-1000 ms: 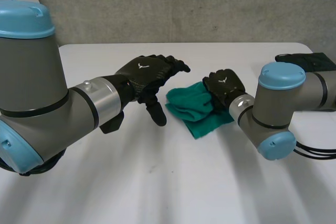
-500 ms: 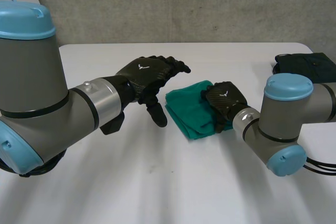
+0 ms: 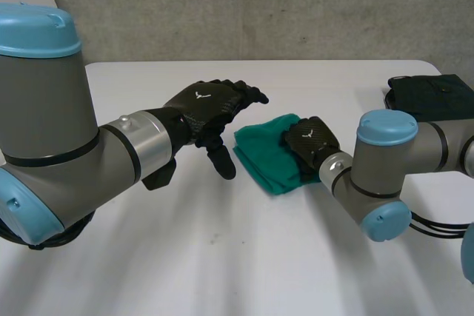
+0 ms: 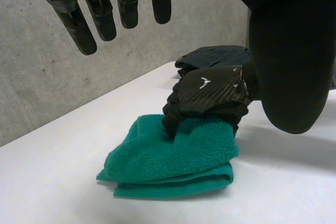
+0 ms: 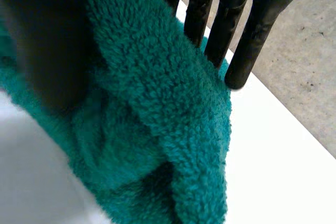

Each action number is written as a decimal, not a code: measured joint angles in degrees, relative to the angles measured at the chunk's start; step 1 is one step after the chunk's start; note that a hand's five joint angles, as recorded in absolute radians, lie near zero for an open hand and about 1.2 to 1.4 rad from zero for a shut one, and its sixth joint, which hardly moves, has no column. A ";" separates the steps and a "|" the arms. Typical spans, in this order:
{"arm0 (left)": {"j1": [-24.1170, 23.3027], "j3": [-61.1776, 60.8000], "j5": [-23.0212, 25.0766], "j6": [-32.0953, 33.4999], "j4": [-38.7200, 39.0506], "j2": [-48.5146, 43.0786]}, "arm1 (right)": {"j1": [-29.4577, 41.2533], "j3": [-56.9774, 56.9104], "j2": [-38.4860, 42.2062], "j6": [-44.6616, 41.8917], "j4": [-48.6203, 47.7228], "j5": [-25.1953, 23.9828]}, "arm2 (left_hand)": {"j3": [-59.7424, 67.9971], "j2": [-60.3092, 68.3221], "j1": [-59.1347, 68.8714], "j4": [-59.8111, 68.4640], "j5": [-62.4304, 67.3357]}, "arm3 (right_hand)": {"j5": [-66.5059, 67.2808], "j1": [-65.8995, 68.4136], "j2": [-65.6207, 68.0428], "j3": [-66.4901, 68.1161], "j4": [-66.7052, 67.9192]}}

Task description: Fold the laundry.

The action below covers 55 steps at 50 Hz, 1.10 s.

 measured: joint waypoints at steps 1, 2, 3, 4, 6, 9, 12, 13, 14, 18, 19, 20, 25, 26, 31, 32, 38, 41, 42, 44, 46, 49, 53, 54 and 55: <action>0.00 0.01 0.00 -0.01 0.01 0.00 | 0.00 -0.60 0.31 0.02 0.01 0.03 | 0.01 0.00 0.00 0.00 -0.03 | 2.83 2.06 2.91 2.79 2.90; 0.00 0.01 0.00 -0.02 0.02 0.00 | 0.01 -1.16 0.54 0.04 0.01 0.05 | 0.01 0.00 0.00 0.00 -0.03 | 10.48 7.86 11.46 10.35 10.84; 0.01 0.02 0.00 -0.03 0.03 0.00 | 0.01 -1.43 0.64 0.05 0.01 0.06 | 0.01 0.00 0.00 0.00 -0.03 | 10.48 7.86 11.46 10.35 10.84; 0.01 0.02 0.00 -0.04 0.04 0.00 | 0.01 -2.08 0.86 0.08 0.02 0.07 | 0.01 0.00 0.00 0.00 -0.03 | 15.17 11.25 16.24 14.75 15.97; 0.01 0.03 0.00 -0.12 0.05 0.00 | 0.01 -3.06 1.07 0.13 0.03 0.08 | 0.01 0.01 0.03 0.01 -0.01 | 19.05 13.24 20.29 17.96 21.06; 0.01 0.04 0.00 -0.17 0.06 0.00 | 0.01 -3.45 1.12 0.16 0.06 0.07 | 0.01 0.01 0.03 0.01 -0.02 | 19.36 13.24 20.30 18.05 21.52; 0.06 0.04 0.00 -0.75 0.08 0.00 | 0.01 -4.72 1.23 -0.21 0.37 -0.08 | 0.01 0.02 0.05 0.02 -0.03 | 19.47 13.24 20.30 18.02 21.60; 0.07 0.04 0.00 -0.83 0.08 0.00 | -0.01 -4.84 1.26 -0.40 0.47 -0.09 | 0.01 0.05 0.06 0.04 -0.03 | 19.47 13.24 20.30 18.02 21.60; 0.07 0.04 0.00 -0.96 0.09 0.00 | -0.09 -4.96 1.28 -0.81 0.61 -0.14 | 0.01 0.06 0.06 0.04 -0.03 | 19.47 13.24 20.30 18.02 21.60; 0.09 0.04 0.00 -1.15 0.09 0.00 | -0.53 -5.00 1.22 -2.32 1.00 -0.23 | 0.01 0.07 0.06 0.04 -0.02 | 19.47 13.24 20.30 18.02 21.60; 0.10 0.04 0.00 -1.22 0.13 0.02 | -0.95 -4.97 1.15 -3.08 1.12 -0.30 | 0.01 0.07 0.06 0.04 -0.02 | 19.47 13.24 20.30 18.02 21.60; 0.10 0.04 0.00 -1.23 0.14 0.03 | -2.16 -4.90 0.98 -4.64 1.28 -0.41 | 0.01 0.07 0.06 0.04 0.00 | 19.48 13.24 20.30 18.02 21.60; 0.21 0.04 0.00 -1.23 0.29 0.07 | -8.02 -5.32 0.42 -11.26 1.42 -1.83 | 0.01 0.07 0.06 0.04 -0.01 | 19.47 13.24 20.30 18.02 21.60; 0.23 0.04 0.00 -1.23 0.31 0.07 | -8.66 -5.50 0.39 -12.06 1.39 -2.23 | 0.01 0.07 0.06 0.04 0.00 | 19.48 13.24 20.30 18.02 21.60; 0.37 0.04 0.00 -1.22 0.35 0.09 | -13.11 -8.59 0.37 -17.68 0.84 -8.26 | 0.01 0.07 0.06 0.04 -0.02 | 20.22 13.24 20.30 18.02 21.62; 0.38 0.04 0.00 -1.22 0.35 0.10 | -13.63 -9.56 0.37 -18.11 0.67 -9.50 | 0.01 0.07 0.06 0.04 -0.01 | 20.22 13.24 20.30 18.02 21.62; 0.44 0.03 0.00 -1.24 0.36 0.09 | -16.12 -17.50 0.41 -16.30 -1.61 -13.19 | 0.01 0.07 0.06 0.04 0.00 | 20.22 13.24 20.30 18.02 21.62; 0.45 0.04 -0.01 -1.28 0.35 0.09 | -17.78 -23.60 0.72 -11.94 -3.99 -12.66 | 0.01 0.07 0.06 0.04 0.00 | 20.23 13.24 20.30 18.02 21.62; 0.45 0.04 -0.01 -1.29 0.34 0.10 | -18.17 -24.91 0.87 -10.92 -4.42 -12.40 | 0.01 0.07 0.06 0.04 -0.01 | 20.22 13.24 20.30 18.02 21.62; 0.45 0.04 -0.01 -1.30 0.34 0.09 | -19.59 -29.24 1.66 -7.68 -5.39 -11.51 | 0.01 0.07 0.06 0.04 -0.03 | 20.22 13.24 20.30 18.02 21.62; 0.46 0.04 -0.01 -1.30 0.34 0.09 | -20.08 -30.54 2.00 -6.79 -5.55 -11.27 | 0.01 0.07 0.06 0.04 -0.01 | 20.23 13.24 20.30 18.02 21.62; 0.44 0.02 -0.01 -1.32 0.34 0.09 | -23.43 -37.19 4.40 -3.13 -5.21 -10.41 | 0.01 0.07 0.06 0.04 0.00 | 20.63 13.24 20.30 18.02 21.62; 0.34 -0.02 -0.01 -1.39 0.33 0.09 | -26.76 -40.23 6.97 -2.20 -3.63 -10.87 | 0.01 0.07 0.06 0.04 -0.02 | 20.76 13.24 20.30 18.02 21.62; 0.31 -0.04 -0.01 -1.44 0.33 0.09 | -27.60 -40.56 7.70 -2.16 -3.06 -11.23 | 0.01 0.07 0.05 0.03 -0.04 | 20.76 13.24 20.30 18.02 21.62; 0.30 -0.05 -0.01 -1.47 0.34 0.09 | -28.08 -40.67 8.16 -2.16 -2.70 -11.50 | 0.01 0.07 0.05 0.03 -0.04 | 20.76 13.24 20.30 18.02 21.62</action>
